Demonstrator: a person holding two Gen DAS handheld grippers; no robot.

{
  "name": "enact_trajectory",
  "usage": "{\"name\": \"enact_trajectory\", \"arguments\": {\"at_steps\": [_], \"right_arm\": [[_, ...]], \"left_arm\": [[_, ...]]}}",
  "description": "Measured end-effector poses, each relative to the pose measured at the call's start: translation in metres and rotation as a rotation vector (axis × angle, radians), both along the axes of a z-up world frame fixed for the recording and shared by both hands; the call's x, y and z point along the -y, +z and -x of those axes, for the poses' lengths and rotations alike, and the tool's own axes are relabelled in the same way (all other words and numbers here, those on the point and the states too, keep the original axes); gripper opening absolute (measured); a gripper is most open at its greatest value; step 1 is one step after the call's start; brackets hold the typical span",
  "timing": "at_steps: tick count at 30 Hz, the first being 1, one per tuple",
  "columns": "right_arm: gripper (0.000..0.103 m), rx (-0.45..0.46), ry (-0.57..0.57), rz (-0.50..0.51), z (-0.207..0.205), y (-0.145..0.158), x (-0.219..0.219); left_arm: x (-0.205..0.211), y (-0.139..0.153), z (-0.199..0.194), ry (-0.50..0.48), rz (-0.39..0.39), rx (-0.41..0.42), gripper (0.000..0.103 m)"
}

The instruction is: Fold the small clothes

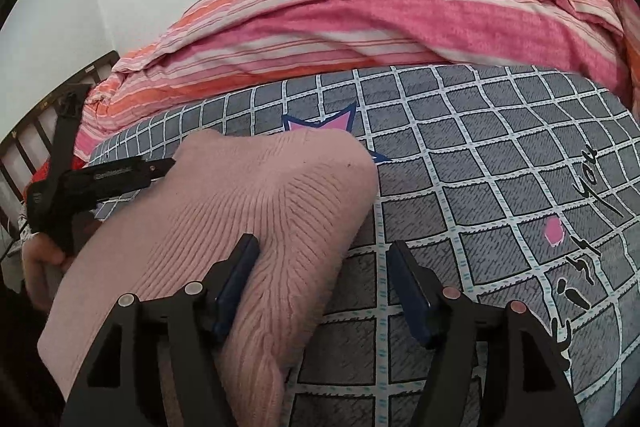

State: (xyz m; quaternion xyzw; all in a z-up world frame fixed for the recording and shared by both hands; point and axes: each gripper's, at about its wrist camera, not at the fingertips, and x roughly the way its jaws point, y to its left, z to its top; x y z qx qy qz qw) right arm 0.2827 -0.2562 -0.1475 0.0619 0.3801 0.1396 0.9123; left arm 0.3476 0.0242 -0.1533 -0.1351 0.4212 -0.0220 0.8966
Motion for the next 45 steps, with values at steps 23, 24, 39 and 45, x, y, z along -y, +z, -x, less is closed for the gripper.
{"name": "enact_trajectory", "arguments": {"at_steps": [23, 24, 39, 45], "right_arm": [[0.064, -0.027, 0.017, 0.067, 0.063, 0.024, 0.011], [0.061, -0.023, 0.013, 0.06, 0.063, 0.028, 0.01], [0.061, -0.064, 0.011, 0.089, 0.042, 0.005, -0.011], [0.061, -0.078, -0.037, 0.046, 0.043, 0.001, -0.011]], "left_arm": [[0.032, 0.021, 0.147, -0.203, 0.036, 0.059, 0.066], [0.031, 0.026, 0.148, -0.199, 0.021, 0.074, 0.066], [0.042, 0.006, 0.132, -0.154, -0.089, 0.085, 0.079], [0.034, 0.001, 0.13, -0.148, -0.029, 0.09, 0.082]]}}
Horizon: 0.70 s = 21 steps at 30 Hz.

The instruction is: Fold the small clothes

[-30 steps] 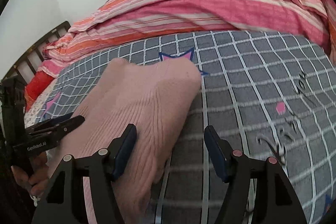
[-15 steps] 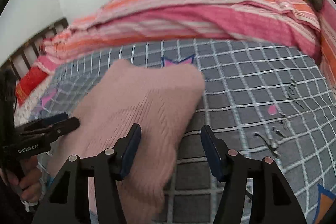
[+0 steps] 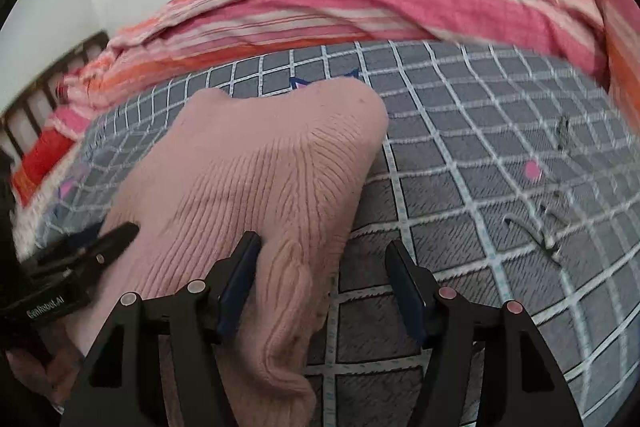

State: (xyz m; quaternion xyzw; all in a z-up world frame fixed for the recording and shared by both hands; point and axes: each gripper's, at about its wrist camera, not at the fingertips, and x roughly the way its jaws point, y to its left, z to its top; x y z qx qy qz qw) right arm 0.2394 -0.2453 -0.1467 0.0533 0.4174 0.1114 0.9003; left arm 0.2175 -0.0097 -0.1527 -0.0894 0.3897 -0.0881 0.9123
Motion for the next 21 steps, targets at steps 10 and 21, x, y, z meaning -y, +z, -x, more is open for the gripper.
{"name": "enact_trajectory", "arguments": {"at_steps": [10, 21], "right_arm": [[0.061, -0.01, -0.012, -0.022, 0.001, -0.001, 0.001], [0.067, -0.035, -0.004, -0.082, 0.013, 0.011, 0.021]], "left_arm": [[-0.001, -0.002, 0.003, 0.016, 0.025, -0.002, 0.083], [-0.015, 0.013, 0.031, 0.011, 0.083, -0.053, 0.081]]}}
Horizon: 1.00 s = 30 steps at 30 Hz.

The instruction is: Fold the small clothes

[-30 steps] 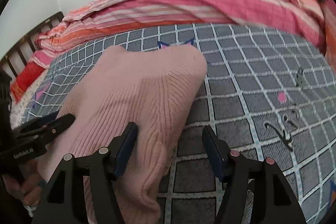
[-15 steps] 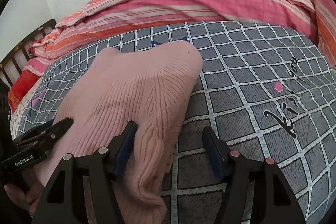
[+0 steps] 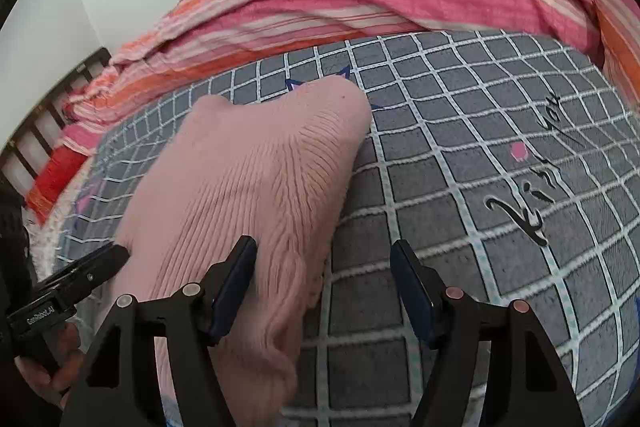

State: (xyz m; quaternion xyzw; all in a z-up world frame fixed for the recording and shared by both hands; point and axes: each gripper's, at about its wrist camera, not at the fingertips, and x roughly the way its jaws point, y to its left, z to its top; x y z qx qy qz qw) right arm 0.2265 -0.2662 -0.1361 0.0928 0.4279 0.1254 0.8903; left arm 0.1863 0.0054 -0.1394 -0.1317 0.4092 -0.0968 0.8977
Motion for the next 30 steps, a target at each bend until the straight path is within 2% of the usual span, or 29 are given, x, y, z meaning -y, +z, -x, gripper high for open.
{"name": "enact_trajectory", "arguments": {"at_steps": [6, 9, 13, 20, 27, 29, 30], "right_arm": [[0.067, -0.023, -0.049, -0.071, 0.017, 0.006, 0.023], [0.066, -0.026, -0.076, -0.013, 0.033, 0.013, 0.022], [0.065, -0.005, -0.106, 0.054, 0.056, 0.023, 0.027], [0.065, 0.091, -0.181, 0.129, 0.105, 0.08, 0.033], [0.066, 0.153, -0.147, 0.172, 0.144, 0.134, 0.014], [0.073, 0.161, -0.145, 0.181, 0.154, 0.142, 0.009], [0.085, 0.163, -0.143, 0.185, 0.157, 0.144, 0.007]], "left_arm": [[0.006, 0.004, 0.02, -0.015, -0.031, -0.026, 0.079], [0.01, 0.011, 0.03, -0.013, -0.065, -0.023, 0.077], [0.009, 0.029, 0.045, -0.005, -0.066, -0.02, 0.076], [0.012, 0.075, 0.074, 0.019, -0.092, 0.024, 0.076], [0.031, 0.121, 0.108, 0.062, -0.205, 0.072, 0.081], [0.034, 0.13, 0.116, 0.062, -0.209, 0.075, 0.083], [0.035, 0.134, 0.122, 0.064, -0.209, 0.073, 0.083]]}}
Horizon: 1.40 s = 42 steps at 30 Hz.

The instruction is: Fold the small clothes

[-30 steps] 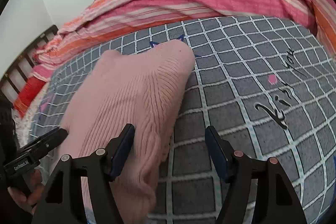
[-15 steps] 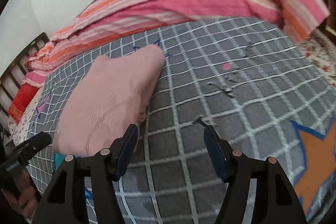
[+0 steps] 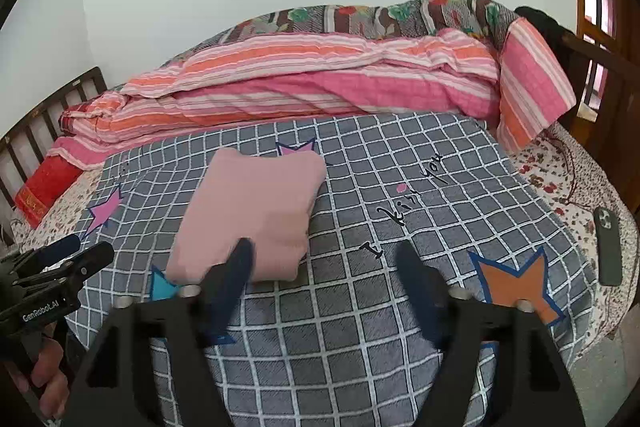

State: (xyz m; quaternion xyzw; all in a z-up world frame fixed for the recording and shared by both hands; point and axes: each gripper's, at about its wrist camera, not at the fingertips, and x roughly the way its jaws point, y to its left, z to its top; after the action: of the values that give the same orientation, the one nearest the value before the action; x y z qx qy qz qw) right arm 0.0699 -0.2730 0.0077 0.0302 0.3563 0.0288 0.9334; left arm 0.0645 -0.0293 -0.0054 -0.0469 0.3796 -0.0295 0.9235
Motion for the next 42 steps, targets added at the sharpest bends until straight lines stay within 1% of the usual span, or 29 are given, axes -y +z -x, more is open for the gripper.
{"name": "enact_trajectory", "arguments": {"at_steps": [1, 3, 7, 15, 25, 42], "right_arm": [[0.094, 0.005, 0.004, 0.003, 0.004, 0.003, -0.002], [0.098, 0.014, 0.009, 0.014, 0.011, 0.007, -0.004], [0.099, 0.003, 0.0, 0.03, 0.015, 0.009, -0.007], [0.099, 0.004, 0.001, 0.044, 0.02, 0.013, -0.009], [0.099, 0.005, 0.003, 0.067, 0.022, 0.014, -0.011], [0.099, 0.012, 0.003, 0.06, 0.026, 0.016, -0.011]], "left_arm": [[0.0, 0.003, 0.004, 0.003, -0.002, 0.001, 0.084], [0.001, 0.01, 0.012, 0.012, -0.018, 0.005, 0.084], [0.001, 0.017, 0.02, 0.027, -0.03, 0.016, 0.085], [0.0, 0.025, 0.024, 0.028, -0.03, 0.031, 0.085], [0.005, 0.026, 0.027, 0.019, -0.041, 0.036, 0.085], [0.003, 0.03, 0.029, 0.024, -0.054, 0.046, 0.085]]}}
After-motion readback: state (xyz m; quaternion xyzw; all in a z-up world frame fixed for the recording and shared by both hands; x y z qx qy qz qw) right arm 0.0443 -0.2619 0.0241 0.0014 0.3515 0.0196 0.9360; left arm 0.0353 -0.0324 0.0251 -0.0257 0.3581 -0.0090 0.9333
